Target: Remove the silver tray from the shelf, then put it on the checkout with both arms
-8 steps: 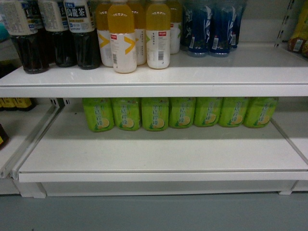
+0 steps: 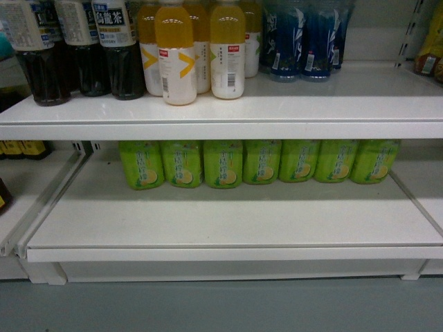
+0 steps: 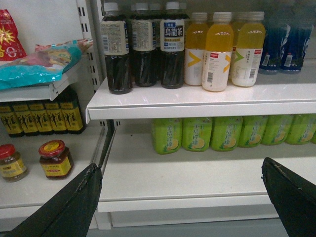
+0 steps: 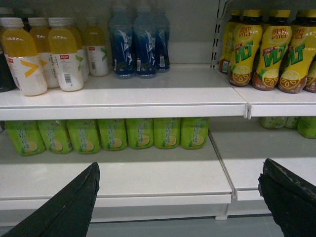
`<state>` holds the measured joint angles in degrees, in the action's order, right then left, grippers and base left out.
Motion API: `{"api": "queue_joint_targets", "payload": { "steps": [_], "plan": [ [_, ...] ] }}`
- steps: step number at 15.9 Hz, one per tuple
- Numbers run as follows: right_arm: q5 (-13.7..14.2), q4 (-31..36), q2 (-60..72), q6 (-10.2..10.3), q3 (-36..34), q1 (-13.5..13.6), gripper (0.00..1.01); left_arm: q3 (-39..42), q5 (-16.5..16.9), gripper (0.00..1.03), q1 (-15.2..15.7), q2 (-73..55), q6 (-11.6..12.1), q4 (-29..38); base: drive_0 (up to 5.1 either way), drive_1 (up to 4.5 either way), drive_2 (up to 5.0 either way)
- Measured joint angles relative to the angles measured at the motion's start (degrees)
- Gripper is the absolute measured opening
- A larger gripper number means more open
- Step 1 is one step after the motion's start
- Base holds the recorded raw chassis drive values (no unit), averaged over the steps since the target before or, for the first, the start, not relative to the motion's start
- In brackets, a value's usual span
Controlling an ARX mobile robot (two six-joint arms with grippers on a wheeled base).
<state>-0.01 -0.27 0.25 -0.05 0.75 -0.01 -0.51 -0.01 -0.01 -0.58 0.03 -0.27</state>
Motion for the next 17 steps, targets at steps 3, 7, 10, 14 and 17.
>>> {"api": "queue_joint_targets", "payload": {
  "steps": [3, 7, 10, 14, 17],
  "plan": [
    [0.0, 0.0, 0.0, 0.02, 0.0, 0.0, 0.98, 0.0, 0.0, 0.98, 0.0, 0.0, 0.0, 0.0, 0.0, 0.0, 0.0],
    [0.0, 0.0, 0.0, 0.0, 0.0, 0.0, 0.98, 0.0, 0.0, 0.98, 0.0, 0.0, 0.0, 0.0, 0.0, 0.0, 0.0],
    [0.02, -0.11, 0.0, 0.0, 0.0, 0.0, 0.98, 0.0, 0.0, 0.98, 0.0, 0.0, 0.0, -0.11, 0.0, 0.0, 0.0],
    [0.0, -0.07, 0.0, 0.02, 0.0, 0.0, 0.98, 0.0, -0.09, 0.98, 0.0, 0.0, 0.02, 0.0, 0.0, 0.0, 0.0],
    [-0.02, 0.11, 0.0, -0.07, 0.0, 0.0, 0.98, 0.0, 0.02, 0.98, 0.0, 0.0, 0.0, 0.07, 0.0, 0.0, 0.0]
  ]
}}
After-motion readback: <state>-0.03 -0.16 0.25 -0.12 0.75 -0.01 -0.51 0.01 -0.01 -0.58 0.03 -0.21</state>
